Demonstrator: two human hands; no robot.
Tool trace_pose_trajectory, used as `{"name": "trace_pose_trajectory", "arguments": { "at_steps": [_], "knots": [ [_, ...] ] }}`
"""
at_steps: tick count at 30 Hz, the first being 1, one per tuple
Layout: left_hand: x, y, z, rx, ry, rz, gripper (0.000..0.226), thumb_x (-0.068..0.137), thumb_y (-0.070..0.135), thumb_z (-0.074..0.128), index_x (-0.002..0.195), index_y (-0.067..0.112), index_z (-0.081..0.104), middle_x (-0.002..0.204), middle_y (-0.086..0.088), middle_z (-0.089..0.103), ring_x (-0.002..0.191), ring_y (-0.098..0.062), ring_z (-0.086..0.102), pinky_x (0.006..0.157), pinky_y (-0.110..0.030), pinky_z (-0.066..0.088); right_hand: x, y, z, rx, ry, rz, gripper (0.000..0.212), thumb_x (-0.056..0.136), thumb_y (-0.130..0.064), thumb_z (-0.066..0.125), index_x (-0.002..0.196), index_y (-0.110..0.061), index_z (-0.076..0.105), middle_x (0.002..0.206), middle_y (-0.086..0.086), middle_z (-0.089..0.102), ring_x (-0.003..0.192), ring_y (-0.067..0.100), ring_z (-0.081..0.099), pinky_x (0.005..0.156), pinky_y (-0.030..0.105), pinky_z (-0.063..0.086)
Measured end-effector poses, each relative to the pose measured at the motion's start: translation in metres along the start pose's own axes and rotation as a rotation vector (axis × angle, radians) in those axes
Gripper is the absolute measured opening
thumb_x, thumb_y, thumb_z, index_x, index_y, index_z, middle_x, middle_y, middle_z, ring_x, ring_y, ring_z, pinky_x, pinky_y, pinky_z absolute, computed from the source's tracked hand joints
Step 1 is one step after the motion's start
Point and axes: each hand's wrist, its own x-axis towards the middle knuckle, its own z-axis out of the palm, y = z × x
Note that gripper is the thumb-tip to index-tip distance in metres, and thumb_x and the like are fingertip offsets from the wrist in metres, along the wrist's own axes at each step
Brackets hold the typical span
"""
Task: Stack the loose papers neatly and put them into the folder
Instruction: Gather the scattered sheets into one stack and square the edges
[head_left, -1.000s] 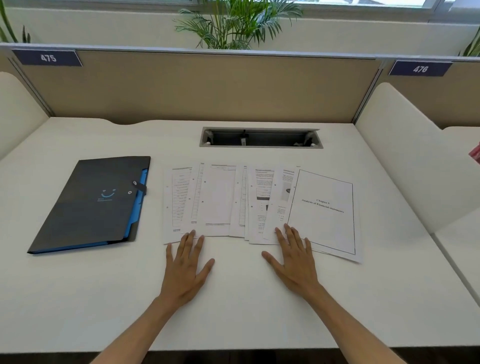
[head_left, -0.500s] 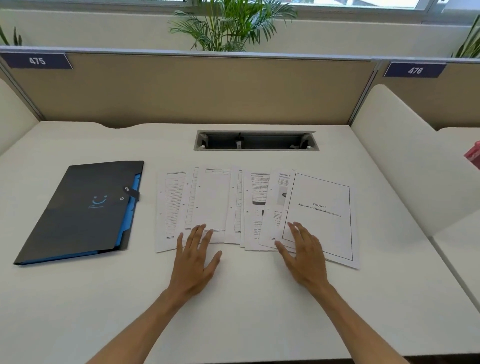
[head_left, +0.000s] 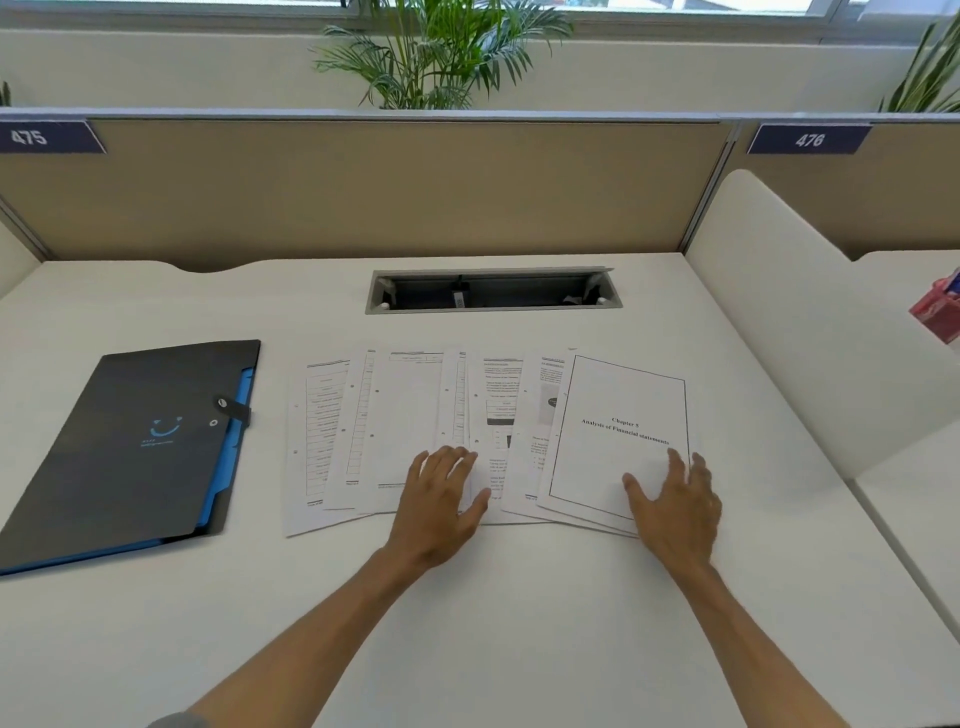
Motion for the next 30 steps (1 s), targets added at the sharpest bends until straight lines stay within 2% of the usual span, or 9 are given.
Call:
{"name": "trace_pose_trajectory", "arguments": {
  "at_steps": [4,7,10,14,21,26,30],
  "knots": [
    [0.014,0.016,0.006,0.025,-0.078,0.034,0.075,0.087,0.062,0.02,0.145,0.018,0.039,0.153,0.001,0.039,0.147,-0.016,0.022,0.122,-0.044,0.001,0.013,0.011,-0.006,0.039,-0.055,0.084,0.085,0.088,-0.05,0.06,0.151,-0.008,0.023,0.156,0.023,0.026,0.146,0.035,0.023,0.116,0.052,0.023],
    [0.022,0.024,0.015,0.053,-0.176,0.024,0.073,0.092,0.063,0.022,0.151,0.02,0.026,0.16,0.003,0.024,0.15,-0.014,0.006,0.121,-0.046,-0.006,0.019,0.015,-0.006,0.061,-0.09,0.053,0.087,0.087,-0.048,0.062,0.152,-0.008,0.02,0.155,0.019,0.031,0.145,0.032,0.027,0.116,0.051,0.026],
    [0.026,0.033,0.021,0.036,-0.243,0.019,0.072,0.094,0.061,0.026,0.152,0.02,0.02,0.162,0.003,0.018,0.15,-0.013,-0.001,0.12,-0.047,-0.01,0.02,0.015,-0.005,0.06,-0.097,0.018,0.087,0.086,-0.045,0.064,0.152,-0.008,0.02,0.155,0.015,0.033,0.145,0.029,0.028,0.116,0.049,0.026],
    [0.027,0.043,0.024,-0.095,-0.261,-0.031,0.068,0.095,0.058,0.033,0.152,0.023,0.021,0.162,0.003,0.018,0.15,-0.012,-0.002,0.12,-0.045,-0.012,0.017,0.01,-0.001,0.058,-0.108,-0.024,0.086,0.087,-0.044,0.064,0.153,-0.008,0.02,0.156,0.014,0.032,0.145,0.028,0.027,0.117,0.049,0.025],
    [0.026,0.047,0.032,-0.144,-0.273,-0.128,0.07,0.094,0.059,0.035,0.153,0.026,0.019,0.164,0.0,0.006,0.15,-0.015,-0.009,0.119,-0.045,-0.013,0.013,0.003,0.005,0.08,-0.11,-0.039,0.086,0.086,-0.044,0.064,0.152,-0.009,0.022,0.156,0.012,0.033,0.145,0.027,0.028,0.117,0.048,0.023],
    [0.029,0.051,0.03,-0.323,-0.239,-0.149,0.061,0.095,0.053,0.042,0.148,0.027,0.029,0.16,0.005,0.022,0.15,-0.01,-0.001,0.12,-0.045,-0.011,0.011,-0.006,0.007,0.102,-0.107,-0.07,0.085,0.086,-0.042,0.065,0.152,-0.008,0.023,0.154,0.012,0.035,0.144,0.026,0.03,0.118,0.046,0.023],
    [0.032,0.048,0.025,-0.326,-0.166,-0.194,0.058,0.095,0.049,0.044,0.147,0.024,0.033,0.159,0.004,0.027,0.15,-0.012,0.004,0.12,-0.045,-0.008,0.011,-0.011,0.008,0.129,-0.118,-0.079,0.084,0.087,-0.042,0.064,0.152,-0.01,0.022,0.155,0.011,0.034,0.144,0.026,0.029,0.118,0.044,0.022]
  ]
}}
